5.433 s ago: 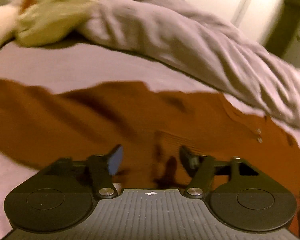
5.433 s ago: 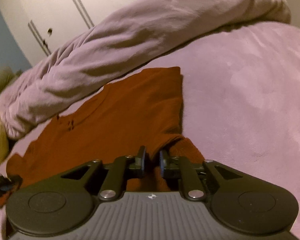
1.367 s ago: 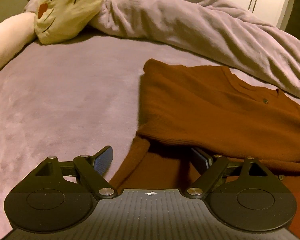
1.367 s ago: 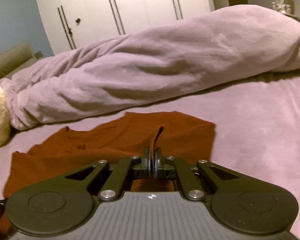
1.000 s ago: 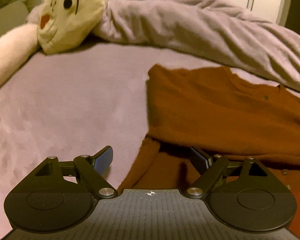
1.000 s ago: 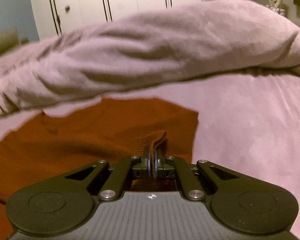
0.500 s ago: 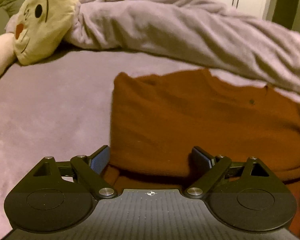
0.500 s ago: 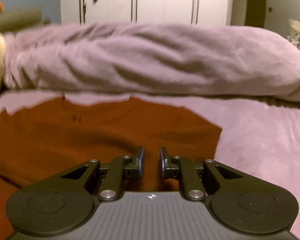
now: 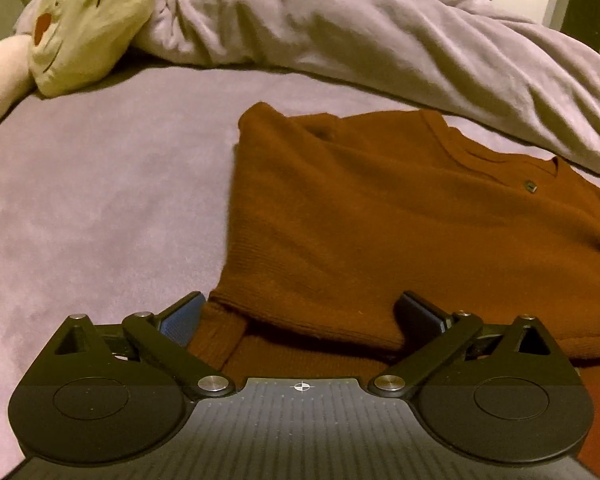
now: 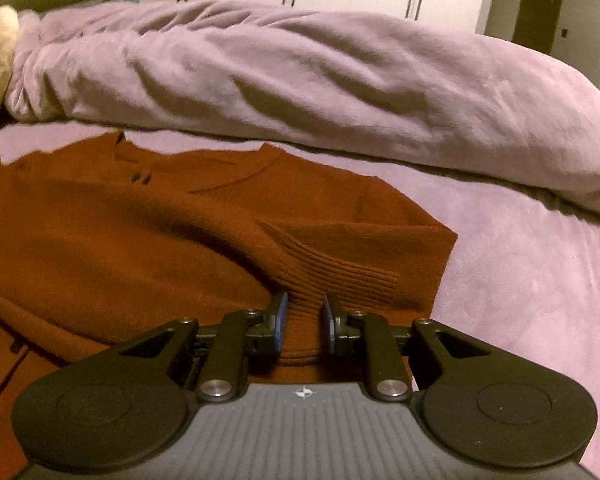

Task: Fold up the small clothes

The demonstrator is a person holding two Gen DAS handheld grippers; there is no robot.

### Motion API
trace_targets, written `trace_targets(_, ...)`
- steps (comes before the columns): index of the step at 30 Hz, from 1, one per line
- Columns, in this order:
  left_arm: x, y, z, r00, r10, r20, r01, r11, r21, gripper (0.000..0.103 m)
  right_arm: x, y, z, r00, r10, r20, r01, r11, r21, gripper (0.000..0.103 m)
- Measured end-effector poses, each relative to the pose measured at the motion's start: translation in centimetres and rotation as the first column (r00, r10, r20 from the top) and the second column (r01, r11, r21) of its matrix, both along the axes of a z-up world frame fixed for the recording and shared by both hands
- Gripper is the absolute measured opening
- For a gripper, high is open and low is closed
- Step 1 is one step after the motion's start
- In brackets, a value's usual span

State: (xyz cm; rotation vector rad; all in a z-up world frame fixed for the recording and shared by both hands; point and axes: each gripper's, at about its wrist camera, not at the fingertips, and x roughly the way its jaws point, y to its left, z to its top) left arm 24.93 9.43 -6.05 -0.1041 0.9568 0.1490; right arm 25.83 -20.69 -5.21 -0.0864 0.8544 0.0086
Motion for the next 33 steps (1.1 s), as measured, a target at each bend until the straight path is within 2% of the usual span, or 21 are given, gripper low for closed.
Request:
trace_targets(4, 0.1, 0.3, -0.2, 1.000, -0.020, -0.001, 0.020, 1.000, -0.008, 0.103, -0.3, -0.2, -0.2, 1.000, 0.012, 0.012, -0.013, 1.000, 0.007, 0.018)
trace_targets(9, 0.3, 0.4, 0.7, 0.999, -0.019, -0.050, 0.019, 1.000, -0.012, 0.103, 0.2, 0.3, 0.3, 0.998, 0.057, -0.033, -0.059, 0.995, -0.081, 0.031)
trace_targets(10, 0.0, 0.6, 1.0, 0.998, -0.008, -0.061, 0.006, 1.000, -0.024, 0.103, 0.4, 0.3, 0.7, 0.998, 0.047, -0.049, -0.052, 0.993, -0.102, 0.039)
trace_targets(13, -1.8, 1.6, 2.3, 0.997, 0.034, -0.068, -0.037, 0.999, -0.040, 0.103, -0.1, -0.4, 2.3, 0.995, -0.069, -0.071, 0.055, 0.982, -0.182, 0.040)
trace_targets(14, -2.7, 1.8, 3.0, 0.998, 0.036, -0.052, -0.038, 0.999, -0.030, 0.103, -0.8, -1.0, 3.0, 0.993, -0.097, -0.061, 0.086, 0.985, -0.152, 0.040)
trace_targets(15, -3.9, 2.0, 3.6, 0.999, 0.035, -0.030, -0.035, 0.999, -0.019, 0.103, -2.1, -2.0, 4.0, 0.992, -0.119, -0.045, 0.115, 0.990, -0.083, 0.040)
trace_targets(18, -8.1, 2.4, 5.0, 1.000, -0.022, 0.013, 0.022, 0.999, -0.023, 0.103, -6.9, -3.7, 5.8, 0.991, -0.134, -0.022, 0.135, 0.990, 0.037, 0.040)
trace_targets(22, -13.1, 2.6, 5.4, 0.999, -0.037, -0.002, 0.037, 0.999, -0.016, 0.103, -14.3, -5.2, 7.0, 0.992, -0.122, -0.043, 0.127, 0.980, 0.152, 0.040)
trace_targets(28, -18.3, 3.2, 5.5, 0.998, -0.003, -0.061, -0.003, 0.995, -0.097, 0.103, -22.4, -7.1, 7.0, 0.978, -0.156, -0.140, 0.194, 0.928, 0.319, 0.039)
trace_targets(33, -21.5, 4.0, 5.8, 0.997, 0.008, -0.080, -0.015, 0.996, -0.085, 0.103, -26.1, -9.0, 6.9, 0.966, -0.162, -0.203, 0.235, 0.877, 0.418, 0.039)
